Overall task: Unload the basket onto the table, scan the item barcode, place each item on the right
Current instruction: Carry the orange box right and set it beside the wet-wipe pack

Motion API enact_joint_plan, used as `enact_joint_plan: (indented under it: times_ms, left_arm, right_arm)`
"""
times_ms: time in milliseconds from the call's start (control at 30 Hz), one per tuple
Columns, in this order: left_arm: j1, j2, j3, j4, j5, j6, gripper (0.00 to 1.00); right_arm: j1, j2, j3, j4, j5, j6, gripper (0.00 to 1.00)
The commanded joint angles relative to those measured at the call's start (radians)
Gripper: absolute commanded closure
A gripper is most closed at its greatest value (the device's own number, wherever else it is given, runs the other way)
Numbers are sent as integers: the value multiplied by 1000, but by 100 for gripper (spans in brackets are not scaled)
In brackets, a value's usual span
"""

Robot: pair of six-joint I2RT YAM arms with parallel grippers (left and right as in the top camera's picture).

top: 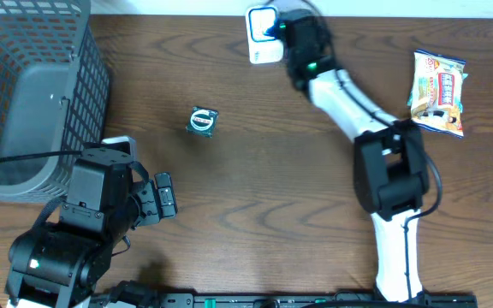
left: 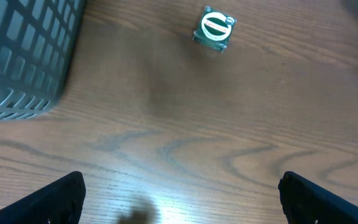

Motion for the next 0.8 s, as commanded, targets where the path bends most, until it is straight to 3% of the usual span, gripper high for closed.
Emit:
enact_joint_plan:
  times_ms: [0, 133, 167, 233, 267, 500, 667, 767]
  left_arm:
    - [2, -3, 0, 2, -2, 2, 3]
    - [2, -3, 0, 2, -2, 2, 2]
    - [2, -3, 0, 2, -2, 2, 2]
    - [2, -3, 0, 2, -2, 2, 2]
    - [2, -3, 0, 2, -2, 2, 3]
    - [2, -3, 0, 2, -2, 2, 2]
    - [2, -3, 0, 2, -2, 2, 3]
    - [2, -3, 0, 2, -2, 2, 3]
  right_arm:
    - [-124, -64, 4, -144, 85, 214, 99]
    - [-228, -68, 4, -330, 80, 349, 99]
    - [-256, -68, 4, -373, 66, 386, 89]
    - [-299, -69, 4, -435, -2, 451, 50]
    - [-322, -74, 4, -469, -67, 483, 1]
    - [-335, -140, 4, -500, -357, 590, 1]
    - [-291, -240, 5, -479, -804, 602, 1]
    - [-245, -270, 5, -415, -1027, 708, 1]
